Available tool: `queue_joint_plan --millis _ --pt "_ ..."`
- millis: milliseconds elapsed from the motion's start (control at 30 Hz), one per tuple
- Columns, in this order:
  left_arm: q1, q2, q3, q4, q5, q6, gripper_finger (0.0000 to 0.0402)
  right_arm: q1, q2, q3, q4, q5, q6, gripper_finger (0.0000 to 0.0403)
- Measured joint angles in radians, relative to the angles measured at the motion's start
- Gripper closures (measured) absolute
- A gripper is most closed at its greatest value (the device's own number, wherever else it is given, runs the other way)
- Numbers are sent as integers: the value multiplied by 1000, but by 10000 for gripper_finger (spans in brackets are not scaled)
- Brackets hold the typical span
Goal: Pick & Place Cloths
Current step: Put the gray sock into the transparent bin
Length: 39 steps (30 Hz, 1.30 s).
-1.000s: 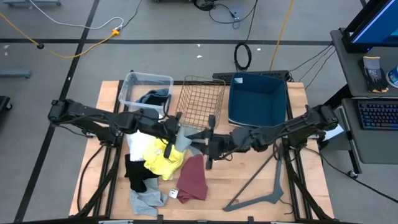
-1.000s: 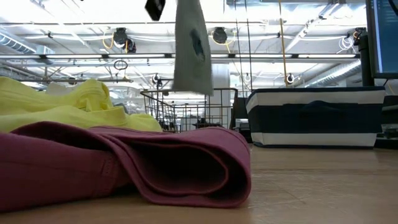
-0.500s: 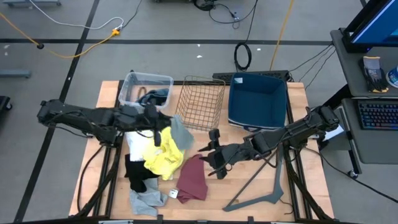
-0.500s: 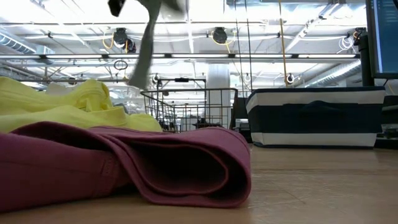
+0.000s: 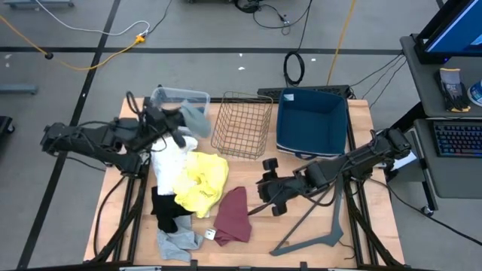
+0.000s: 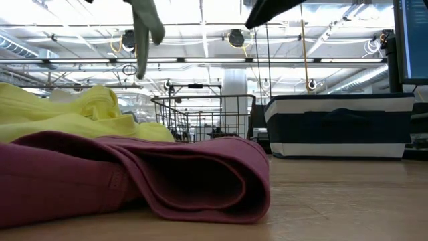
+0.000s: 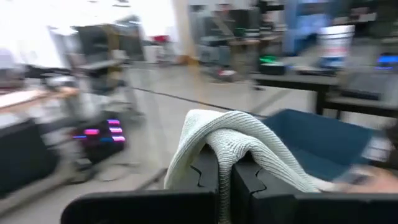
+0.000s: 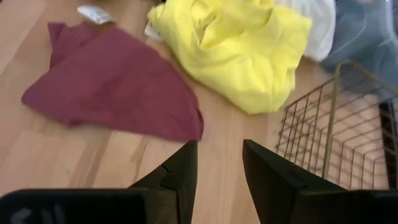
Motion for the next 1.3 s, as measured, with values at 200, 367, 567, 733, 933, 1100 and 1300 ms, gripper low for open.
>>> queue_joint_plan --millis 200,367,567,733,933,1100,1300 --pt "78 -15 0 5 -154 80 401 8 0 0 -59 -4 36 284" --pt "184 -16 0 3 -174 128 401 19 0 0 -87 -26 60 284" --pt "335 -16 0 -46 -175 116 401 28 0 -18 -98 -52 105 284" --pt "448 -15 0 -205 -132 8 401 38 0 -72 -90 -50 107 284" --pt "568 -12 0 -332 -29 -106 401 39 0 -146 -21 -50 107 284" --pt "658 18 0 -359 92 -151 401 39 0 -186 42 -51 106 284" --pt "753 109 0 -394 191 -189 401 41 0 -204 84 -51 87 284"
